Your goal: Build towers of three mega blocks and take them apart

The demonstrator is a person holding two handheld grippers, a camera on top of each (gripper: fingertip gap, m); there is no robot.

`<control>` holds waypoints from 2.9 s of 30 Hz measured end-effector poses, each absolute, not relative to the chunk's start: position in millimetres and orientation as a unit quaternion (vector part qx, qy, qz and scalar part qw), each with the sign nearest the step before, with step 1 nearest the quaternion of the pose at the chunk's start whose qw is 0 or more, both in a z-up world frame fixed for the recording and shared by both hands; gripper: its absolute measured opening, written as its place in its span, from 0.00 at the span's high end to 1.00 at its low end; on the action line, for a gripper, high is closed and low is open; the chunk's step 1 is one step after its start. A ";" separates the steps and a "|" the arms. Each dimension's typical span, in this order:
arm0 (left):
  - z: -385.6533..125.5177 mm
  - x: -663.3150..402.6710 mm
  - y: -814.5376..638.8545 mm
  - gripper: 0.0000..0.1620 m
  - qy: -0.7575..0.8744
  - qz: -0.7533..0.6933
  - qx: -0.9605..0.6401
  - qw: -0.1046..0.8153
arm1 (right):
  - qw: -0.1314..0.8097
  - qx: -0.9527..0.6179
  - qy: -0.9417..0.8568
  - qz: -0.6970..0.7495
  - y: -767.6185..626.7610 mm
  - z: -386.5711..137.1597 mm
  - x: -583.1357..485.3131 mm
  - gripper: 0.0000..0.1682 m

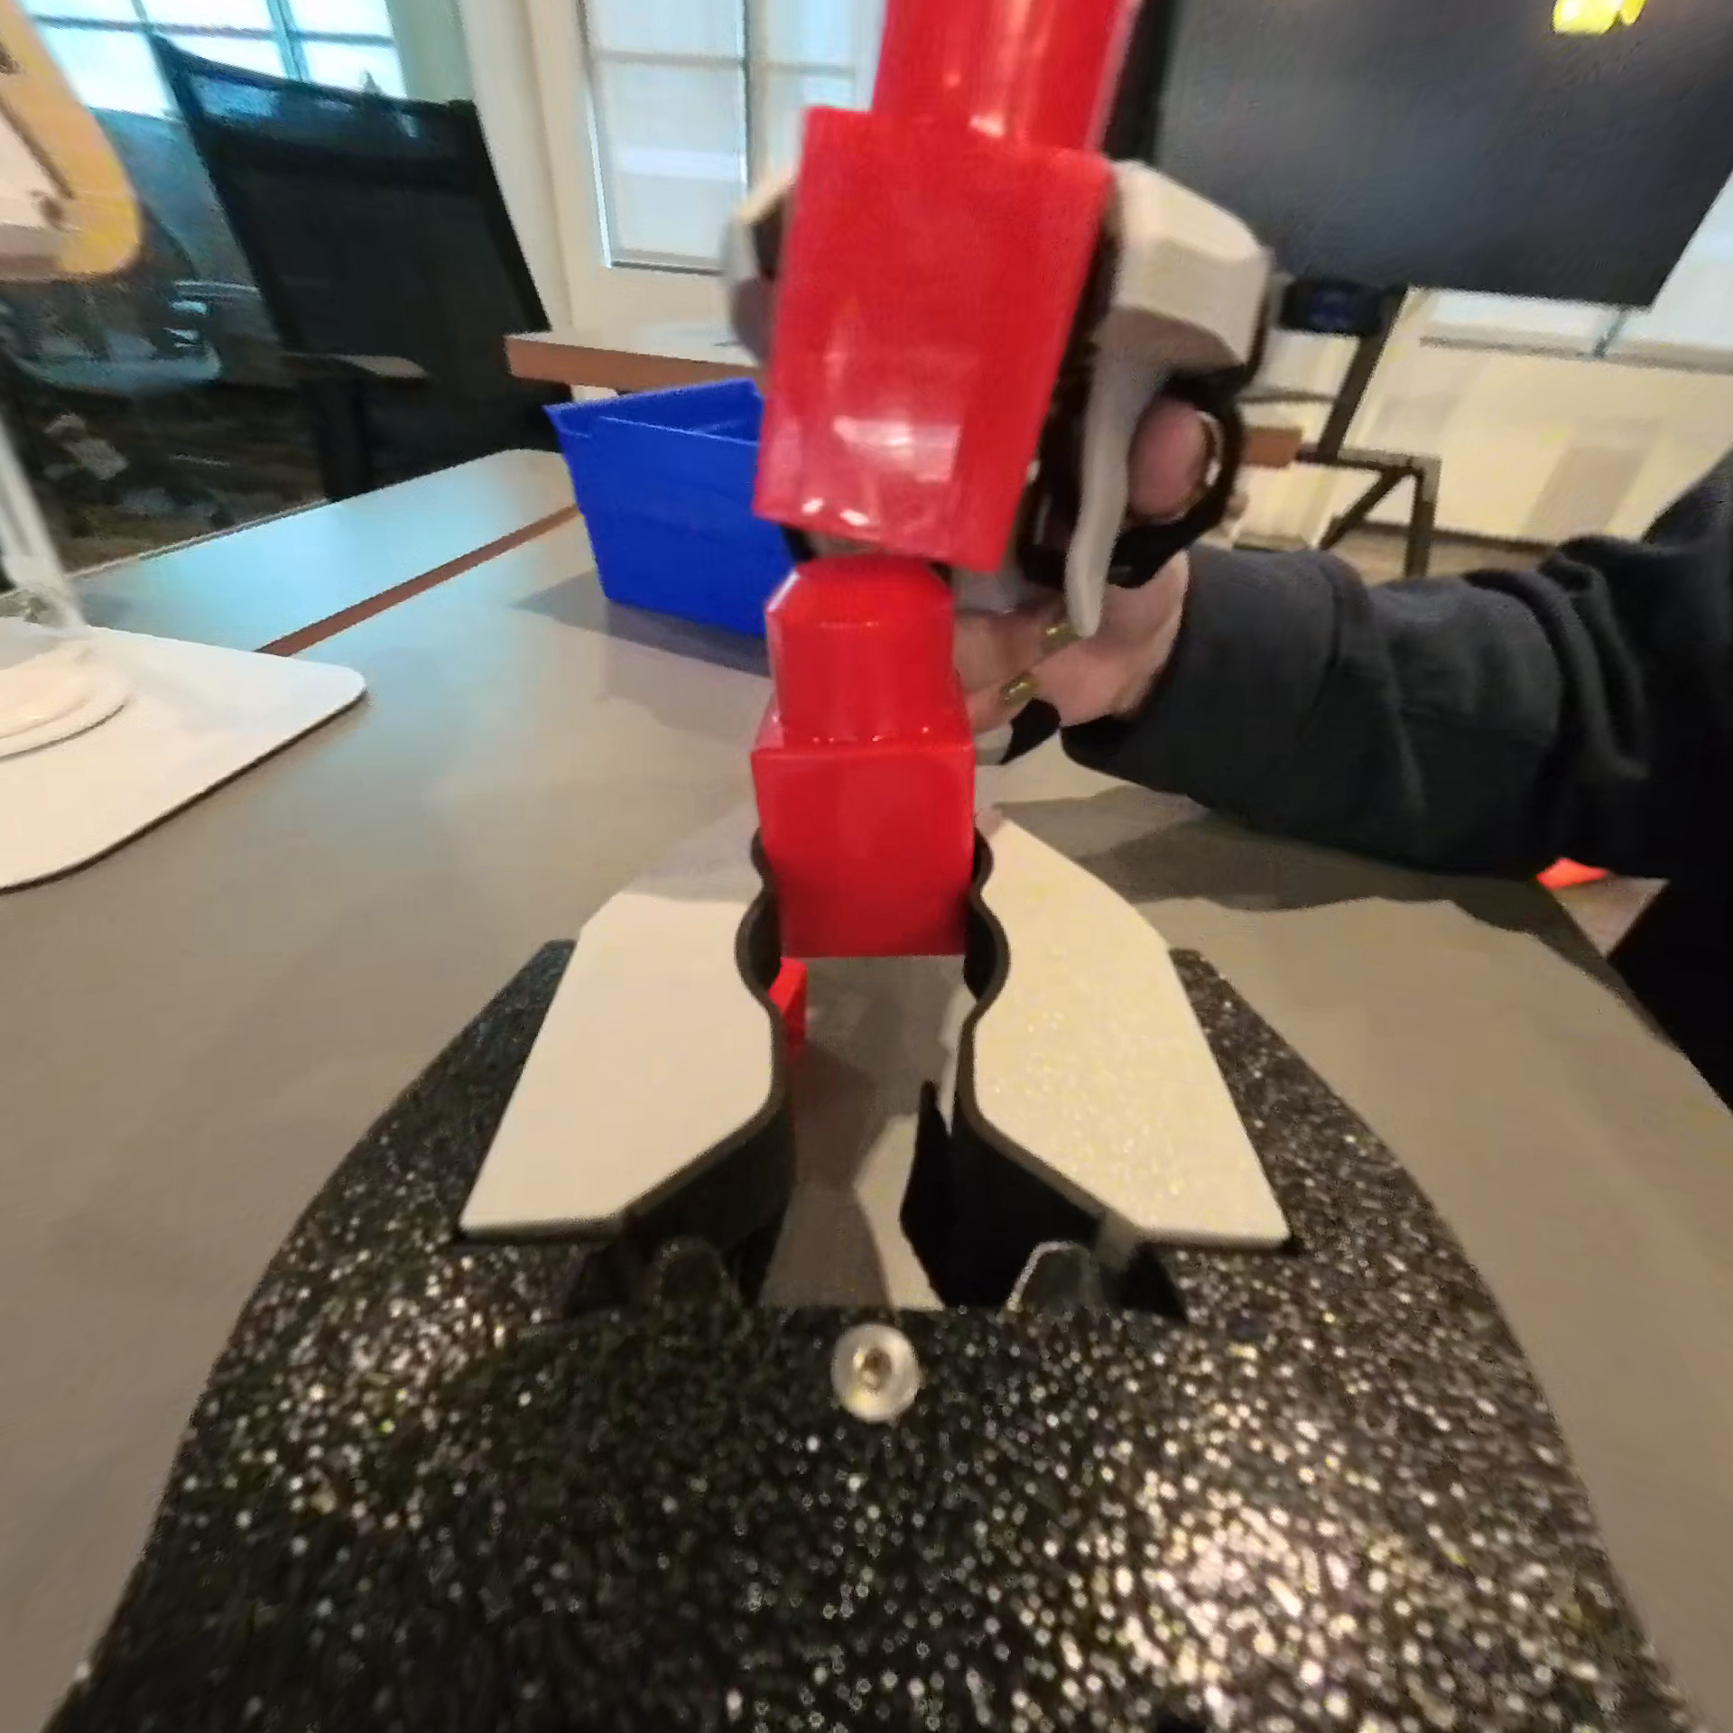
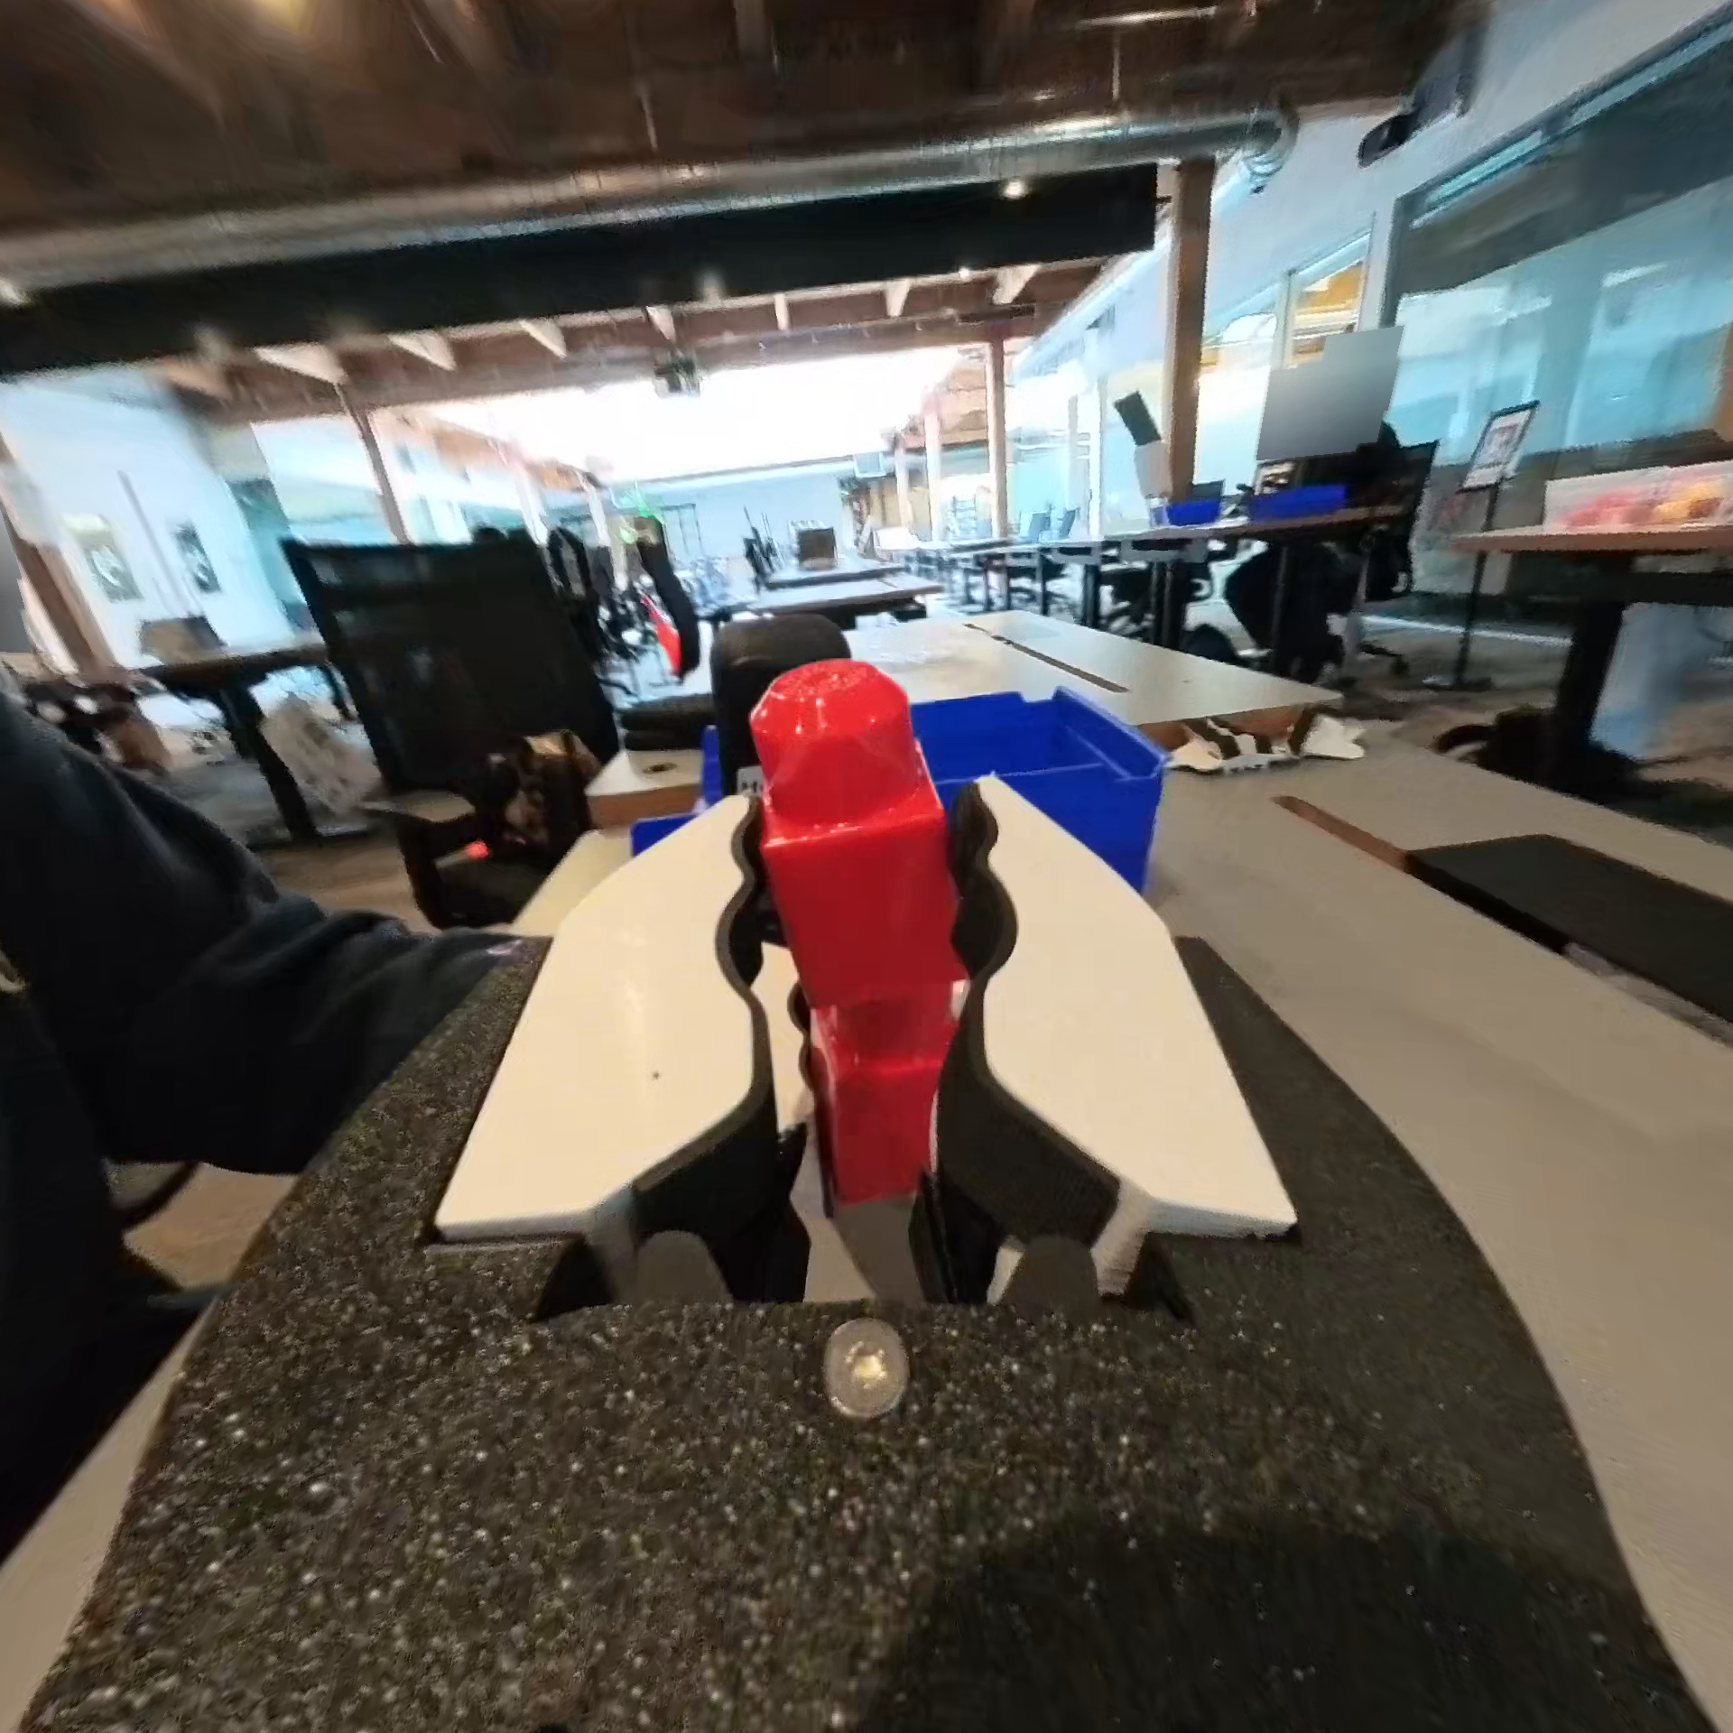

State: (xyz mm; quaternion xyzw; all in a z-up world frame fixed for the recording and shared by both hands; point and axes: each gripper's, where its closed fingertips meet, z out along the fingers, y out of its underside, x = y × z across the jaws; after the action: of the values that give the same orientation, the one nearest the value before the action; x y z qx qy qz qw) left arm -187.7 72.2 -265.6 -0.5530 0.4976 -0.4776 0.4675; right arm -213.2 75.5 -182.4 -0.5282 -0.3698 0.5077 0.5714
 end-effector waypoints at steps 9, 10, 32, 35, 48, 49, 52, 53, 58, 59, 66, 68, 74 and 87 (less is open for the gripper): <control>-273.3 -183.0 60.4 0.78 0.537 -0.468 -0.544 0.444 | 0.494 -0.565 -0.413 0.516 66.4 -208.2 -211.5 0.77; -272.9 -182.7 59.4 0.79 0.537 -0.471 -0.542 0.443 | 0.492 -0.564 -0.415 0.517 65.7 -208.3 -210.8 0.77; -264.7 -178.6 60.5 0.79 0.509 -0.482 -0.553 0.450 | 0.518 -0.542 -0.397 0.530 67.2 -207.0 -205.1 0.77; -264.4 -178.2 59.1 0.79 0.510 -0.483 -0.552 0.449 | 0.520 -0.538 -0.398 0.531 65.8 -206.7 -205.2 0.77; -270.9 -176.3 55.2 0.79 0.536 -0.464 -0.550 0.441 | 0.504 -0.537 -0.425 0.527 58.8 -213.5 -203.1 0.77; -270.5 -176.7 55.0 0.79 0.537 -0.465 -0.547 0.443 | 0.504 -0.535 -0.425 0.528 58.2 -213.3 -203.1 0.78; -259.0 -180.0 58.6 0.79 0.527 -0.464 -0.537 0.468 | 0.525 -0.522 -0.419 0.526 58.6 -204.7 -200.6 0.77; -254.4 -184.7 67.4 0.79 0.511 -0.451 -0.544 0.490 | 0.547 -0.525 -0.408 0.508 63.7 -202.1 -197.6 0.72; -233.9 -230.8 119.4 0.79 0.383 -0.405 -0.587 0.587 | 0.551 -0.653 -0.385 0.350 101.1 -232.0 -185.8 0.64; -231.6 -237.2 124.7 0.79 0.365 -0.404 -0.591 0.595 | 0.532 -0.684 -0.381 0.324 105.4 -241.8 -186.9 0.63; -239.8 -237.5 131.0 0.78 0.370 -0.370 -0.605 0.600 | 0.501 -0.789 -0.336 0.120 118.5 -289.6 -187.5 0.63; -241.8 -233.8 129.3 0.78 0.379 -0.365 -0.605 0.597 | 0.485 -0.800 -0.342 0.093 117.7 -298.3 -188.9 0.66; -243.7 -232.1 128.8 0.78 0.385 -0.358 -0.607 0.596 | 0.431 -0.839 -0.312 0.109 122.1 -318.5 -197.3 0.67; -245.8 -234.5 130.9 0.78 0.379 -0.369 -0.611 0.590 | 0.378 -0.856 -0.353 0.018 124.1 -311.0 -149.4 0.71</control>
State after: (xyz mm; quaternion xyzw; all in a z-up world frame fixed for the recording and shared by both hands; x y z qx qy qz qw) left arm -234.5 130.9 -245.8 -0.6108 0.3787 -0.3688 0.5895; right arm -149.4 124.1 -311.0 -0.8556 -0.3528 0.0178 0.3783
